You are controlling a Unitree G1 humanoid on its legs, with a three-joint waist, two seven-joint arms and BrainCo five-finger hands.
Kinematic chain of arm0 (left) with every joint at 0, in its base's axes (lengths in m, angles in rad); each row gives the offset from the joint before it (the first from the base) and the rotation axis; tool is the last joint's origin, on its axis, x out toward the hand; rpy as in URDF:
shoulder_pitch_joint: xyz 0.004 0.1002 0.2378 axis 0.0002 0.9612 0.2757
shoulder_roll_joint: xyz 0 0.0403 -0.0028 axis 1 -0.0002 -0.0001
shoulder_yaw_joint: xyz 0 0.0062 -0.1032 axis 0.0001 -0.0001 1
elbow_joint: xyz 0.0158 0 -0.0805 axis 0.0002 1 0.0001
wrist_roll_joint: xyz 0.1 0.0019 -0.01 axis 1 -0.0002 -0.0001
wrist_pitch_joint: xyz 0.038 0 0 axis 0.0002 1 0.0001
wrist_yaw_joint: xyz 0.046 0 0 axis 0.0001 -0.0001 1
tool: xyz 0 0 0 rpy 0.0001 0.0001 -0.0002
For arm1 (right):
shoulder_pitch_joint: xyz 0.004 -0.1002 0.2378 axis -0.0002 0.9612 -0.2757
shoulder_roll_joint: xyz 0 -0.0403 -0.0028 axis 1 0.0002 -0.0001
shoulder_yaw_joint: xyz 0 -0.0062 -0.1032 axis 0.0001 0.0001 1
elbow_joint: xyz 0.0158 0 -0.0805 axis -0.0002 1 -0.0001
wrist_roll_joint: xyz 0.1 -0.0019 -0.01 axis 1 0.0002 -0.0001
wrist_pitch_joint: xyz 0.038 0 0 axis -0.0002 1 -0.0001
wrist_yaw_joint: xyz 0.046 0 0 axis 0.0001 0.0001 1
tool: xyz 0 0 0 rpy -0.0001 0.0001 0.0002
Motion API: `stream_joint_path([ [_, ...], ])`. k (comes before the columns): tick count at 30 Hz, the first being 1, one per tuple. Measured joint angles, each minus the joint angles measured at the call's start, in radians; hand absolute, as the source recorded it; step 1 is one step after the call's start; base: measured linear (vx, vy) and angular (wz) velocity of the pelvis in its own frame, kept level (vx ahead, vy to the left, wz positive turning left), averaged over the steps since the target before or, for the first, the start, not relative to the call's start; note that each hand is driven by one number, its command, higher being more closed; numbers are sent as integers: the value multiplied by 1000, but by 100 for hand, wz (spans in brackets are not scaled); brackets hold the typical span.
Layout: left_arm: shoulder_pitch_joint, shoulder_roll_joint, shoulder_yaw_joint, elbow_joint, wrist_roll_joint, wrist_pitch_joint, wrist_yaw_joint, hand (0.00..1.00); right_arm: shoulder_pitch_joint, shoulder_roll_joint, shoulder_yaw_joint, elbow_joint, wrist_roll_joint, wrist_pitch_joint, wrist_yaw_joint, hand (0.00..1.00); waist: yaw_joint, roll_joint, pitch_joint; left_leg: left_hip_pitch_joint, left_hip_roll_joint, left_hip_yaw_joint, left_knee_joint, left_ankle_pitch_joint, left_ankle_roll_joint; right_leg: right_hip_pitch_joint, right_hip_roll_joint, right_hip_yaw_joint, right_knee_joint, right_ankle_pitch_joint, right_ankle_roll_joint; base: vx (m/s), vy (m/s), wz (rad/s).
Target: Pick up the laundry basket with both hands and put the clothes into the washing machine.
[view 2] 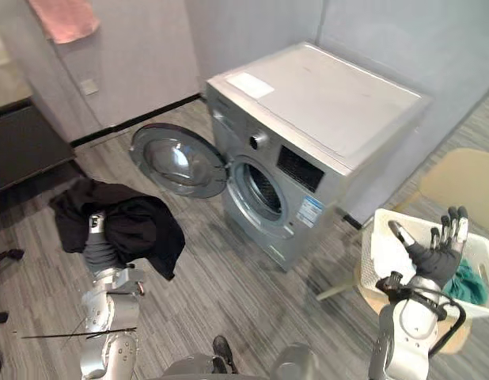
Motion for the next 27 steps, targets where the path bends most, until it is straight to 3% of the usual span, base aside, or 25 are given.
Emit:
stream_joint_path([
  [3, -1, 12, -82, 25, 0, 15, -3, 100, 81, 19, -40, -69, 40, 0, 8, 0, -15, -20, 7, 44, -53, -14, -55, 14, -21, -49, 138, 85, -85, -59, 24, 186, 40, 103],
  [5, -1, 10, -144, 42, 0, 17, -13, 100, 132, 27, -57, -119, 48, -2, 6, 0, -43, -24, 5, 68, -77, -9, -54, 44, -22, -48, 169, 102, -177, -54, 18, 206, 1, 109],
  [7, -2, 7, -193, 44, 0, 18, -22, 100, 155, 38, -55, -132, 52, -4, 4, 0, -55, -51, -1, 99, -117, -23, -44, 29, 19, -36, 159, 100, -273, -18, -21, 232, 1, 71],
  [8, -3, 1, -208, 51, 1, 19, -25, 100, 157, 45, -50, -144, 56, -4, 3, 0, -60, -49, -3, 100, -114, -32, -15, 12, 40, -24, 160, 89, -288, 6, -48, 282, 7, 22],
  [10, -2, -11, -231, 69, 1, 22, -37, 100, 176, 48, -18, -186, 66, -4, -1, 0, -58, -32, -12, 92, -71, -20, 87, -59, -4, 38, 184, 59, -348, 11, -55, 322, 4, 2],
  [11, -2, -10, -233, 72, 0, 23, -38, 100, 184, 58, 16, -226, 68, -4, -1, 0, -40, -41, -8, 44, -18, 36, 281, -105, -49, 86, 198, 55, -388, 6, -63, 242, -22, -24],
  [12, -2, -13, -234, 72, 0, 26, -39, 100, 189, 61, 29, -249, 68, -6, -1, 0, -34, -41, -5, -6, 26, 56, 429, -111, -39, 107, 210, 57, -397, 3, -67, 245, -45, -47],
  [13, 2, -24, -235, 72, 0, 33, -45, 100, 195, 55, 52, -290, 68, -13, -2, 0, -13, -28, -4, -103, 127, 60, 715, -87, -29, 150, 247, 88, -414, -9, -86, 216, -22, -90],
  [14, 9, -21, -236, 74, 1, 35, -47, 100, 192, 47, 74, -309, 68, -21, -4, 0, 24, -20, -5, -168, 229, 53, 911, -105, -16, 180, 286, 139, -415, -21, -100, 291, 21, -110],
  [15, 14, -21, -233, 75, 1, 36, -47, 100, 191, 48, 84, -312, 68, -26, -4, 0, 39, -14, -11, -185, 270, 40, 957, -119, -16, 196, 296, 163, -417, -27, -105, 346, 67, -123],
  [16, 22, -26, -225, 76, 1, 36, -48, 100, 188, 47, 101, -312, 68, -35, -12, 0, 46, -17, -14, -207, 319, -2, 956, -135, -31, 220, 305, 212, -422, -34, -105, 400, 113, -111],
  [17, 25, -26, -217, 76, 1, 36, -49, 100, 175, 41, 121, -308, 68, -35, -23, 0, 46, -14, -15, -226, 325, -71, 886, -148, -52, 227, 301, 263, -423, -38, -96, 339, 141, -110],
  [19, 30, -27, -204, 76, 1, 37, -48, 100, 135, 38, 145, -302, 78, -33, -25, 0, 58, -8, -16, -224, 287, -218, 706, -170, -96, 222, 289, 366, -422, -39, -81, 280, 310, -156],
  [20, 28, -27, -202, 76, 1, 37, -47, 100, 122, 36, 151, -302, 80, -37, -23, 0, 71, 6, -26, -195, 259, -319, 564, -159, -128, 207, 282, 425, -407, -51, -55, 225, 386, -180],
  [21, 28, -28, -204, 75, 1, 36, -47, 100, 119, 31, 151, -302, 81, -42, -23, 0, 74, 13, -29, -172, 259, -349, 491, -136, -149, 200, 283, 447, -396, -63, -31, 160, 331, -141],
  [22, 28, -27, -214, 76, 0, 34, -46, 100, 124, 18, 150, -306, 84, -49, -24, 0, 69, 43, -42, -156, 274, -368, 400, -80, -149, 190, 291, 472, -380, -82, -3, 187, 441, -98],
  [23, 27, -21, -218, 81, 0, 35, -46, 100, 136, 33, 154, -298, 86, -45, -25, 0, 47, 25, -45, -143, 267, -322, 417, -82, -215, 175, 261, 503, -356, -104, 33, 205, 509, -119],
  [25, 30, -20, -218, 79, 0, 32, -46, 100, 160, 47, 171, -301, 83, -44, -24, 0, 52, 0, -59, -126, 251, -212, 424, -109, -180, 131, 219, 554, -338, -87, 76, 131, 438, -137],
  [26, 26, -13, -215, 79, 0, 31, -46, 100, 154, 56, 182, -301, 75, -44, -25, 0, 57, -4, -60, -120, 254, -126, 428, -120, -162, 86, 194, 540, -339, -64, 109, 21, 334, -189],
  [27, 25, -2, -212, 79, 0, 31, -46, 100, 137, 67, 193, -300, 61, -44, -33, 0, 75, -7, -59, -102, 267, -33, 426, -131, -144, 47, 158, 453, -352, -32, 105, -1, 297, -194],
])
